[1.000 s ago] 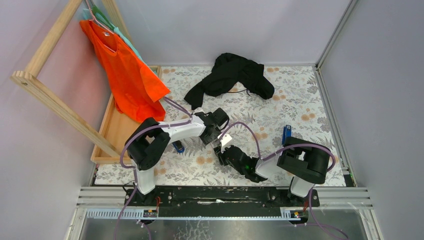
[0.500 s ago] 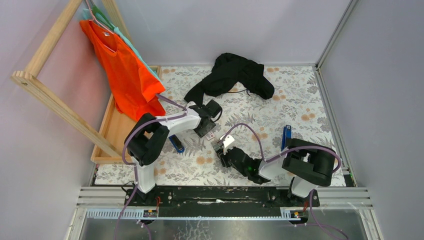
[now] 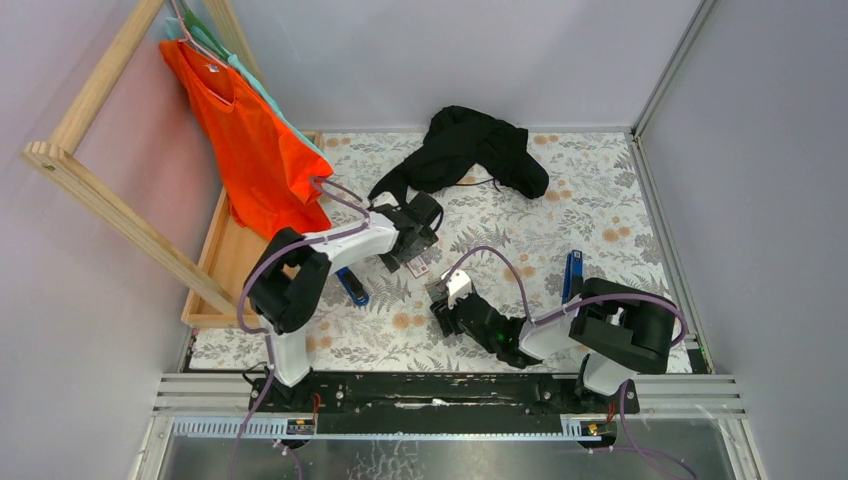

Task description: Load the staples into the stapler

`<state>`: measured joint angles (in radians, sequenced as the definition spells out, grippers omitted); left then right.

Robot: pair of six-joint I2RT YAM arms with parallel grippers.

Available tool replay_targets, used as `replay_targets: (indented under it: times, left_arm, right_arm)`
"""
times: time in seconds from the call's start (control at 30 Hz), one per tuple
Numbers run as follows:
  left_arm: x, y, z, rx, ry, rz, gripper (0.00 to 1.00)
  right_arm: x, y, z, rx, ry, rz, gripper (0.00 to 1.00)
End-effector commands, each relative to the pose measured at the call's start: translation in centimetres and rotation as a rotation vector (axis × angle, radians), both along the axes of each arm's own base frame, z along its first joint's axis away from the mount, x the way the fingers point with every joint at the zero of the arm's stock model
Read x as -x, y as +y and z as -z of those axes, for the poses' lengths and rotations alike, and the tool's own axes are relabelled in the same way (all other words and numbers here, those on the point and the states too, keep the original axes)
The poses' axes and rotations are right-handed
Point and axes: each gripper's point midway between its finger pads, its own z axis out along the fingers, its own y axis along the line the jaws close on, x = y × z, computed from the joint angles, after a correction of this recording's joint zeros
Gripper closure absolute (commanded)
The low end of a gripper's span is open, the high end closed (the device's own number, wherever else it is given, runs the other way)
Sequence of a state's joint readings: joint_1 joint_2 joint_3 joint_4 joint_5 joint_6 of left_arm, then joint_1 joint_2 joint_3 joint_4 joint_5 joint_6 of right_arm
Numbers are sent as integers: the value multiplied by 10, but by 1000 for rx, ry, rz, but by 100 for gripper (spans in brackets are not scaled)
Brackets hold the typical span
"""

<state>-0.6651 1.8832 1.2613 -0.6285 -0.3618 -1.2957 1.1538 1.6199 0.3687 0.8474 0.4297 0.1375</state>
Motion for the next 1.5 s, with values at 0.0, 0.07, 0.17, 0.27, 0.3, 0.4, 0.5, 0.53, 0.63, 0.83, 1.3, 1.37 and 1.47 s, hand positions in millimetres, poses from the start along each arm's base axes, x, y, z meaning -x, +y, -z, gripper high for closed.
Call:
replay_targets:
  times: [0.0, 0.07, 0.17, 0.27, 0.3, 0.4, 0.5, 0.53, 0.63, 0.83, 1.3, 1.37, 1.47]
  left_arm:
    - [-6, 7, -49, 15, -102, 45, 7]
    - [-4, 10, -65, 26, -136, 55, 4]
    - [1, 18, -90, 47, -191, 63, 2]
    - [13, 29, -100, 66, -217, 60, 0]
    - [17, 32, -102, 71, -223, 61, 0]
    - [29, 39, -110, 86, -240, 76, 0]
    - [42, 46, -114, 98, -250, 99, 0]
    - [46, 48, -114, 102, -251, 104, 0]
    - [58, 57, -115, 106, -254, 104, 0]
    - [83, 88, -106, 43, -214, 58, 0]
    - [108, 139, -65, -90, -50, -94, 2]
    - [106, 139, -59, -99, -27, -100, 4]
    - [96, 135, -56, -111, -18, -101, 8]
  right_arm:
    - [1, -1, 0, 34, -4, 1, 31]
    - [-2, -1, 0, 41, -8, 11, 28]
    - [-6, 2, -1, 57, -18, 17, 25]
    - [-14, -2, 1, 89, -38, 61, 24]
    - [-16, -4, 1, 95, -45, 77, 23]
    - [-26, -15, -1, 118, -66, 137, 21]
    - [-36, -27, 0, 132, -58, 194, 21]
    - [-41, -32, 1, 132, -55, 213, 21]
    - [-56, -45, -4, 118, -51, 268, 20]
    - [-74, -55, -13, 101, -63, 307, 20]
    - [-60, -64, -63, -114, -134, 289, 18]
    - [-60, -64, -66, -128, -137, 288, 17]
    - [-60, -64, -72, -142, -142, 293, 17]
